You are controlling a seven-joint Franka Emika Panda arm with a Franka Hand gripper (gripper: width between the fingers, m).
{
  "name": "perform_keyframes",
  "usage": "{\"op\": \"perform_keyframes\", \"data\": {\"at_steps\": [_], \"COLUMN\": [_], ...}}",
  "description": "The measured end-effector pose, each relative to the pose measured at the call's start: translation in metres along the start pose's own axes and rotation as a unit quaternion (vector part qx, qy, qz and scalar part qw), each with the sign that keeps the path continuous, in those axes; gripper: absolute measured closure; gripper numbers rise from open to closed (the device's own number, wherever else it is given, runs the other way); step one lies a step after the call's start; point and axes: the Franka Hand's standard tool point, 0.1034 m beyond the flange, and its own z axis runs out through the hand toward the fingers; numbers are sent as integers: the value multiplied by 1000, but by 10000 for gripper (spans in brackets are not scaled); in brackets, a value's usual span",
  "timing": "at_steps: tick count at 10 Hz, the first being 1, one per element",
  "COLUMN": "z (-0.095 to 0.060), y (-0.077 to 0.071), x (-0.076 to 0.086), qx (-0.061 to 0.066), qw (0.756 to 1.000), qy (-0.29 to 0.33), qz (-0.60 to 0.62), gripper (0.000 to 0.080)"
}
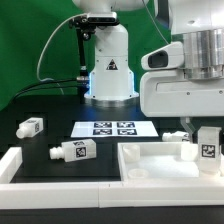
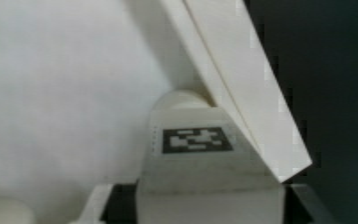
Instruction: Assemble one leg
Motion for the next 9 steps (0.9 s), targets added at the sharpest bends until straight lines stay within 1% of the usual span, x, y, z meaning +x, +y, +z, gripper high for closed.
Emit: {"op": "perform_keyframes", "data": {"at_steps": [2, 3, 4, 5, 6, 7, 8, 9], "z": [1, 1, 1, 2, 2, 2, 3, 3], "y": [0, 0, 0, -2, -4, -4, -4, -4], "x": [0, 1, 2, 0, -1, -1, -1, -1], "qx": [-1, 5, 10, 18, 20, 20, 20, 19], "qw": [992, 977, 952, 920, 894, 890, 895, 903], "qy": [1, 1, 5, 5, 7, 9, 10, 10], "qz": [127, 214, 306, 392, 448, 455, 445, 430], "gripper": [515, 515, 515, 515, 515, 515, 462, 327]}}
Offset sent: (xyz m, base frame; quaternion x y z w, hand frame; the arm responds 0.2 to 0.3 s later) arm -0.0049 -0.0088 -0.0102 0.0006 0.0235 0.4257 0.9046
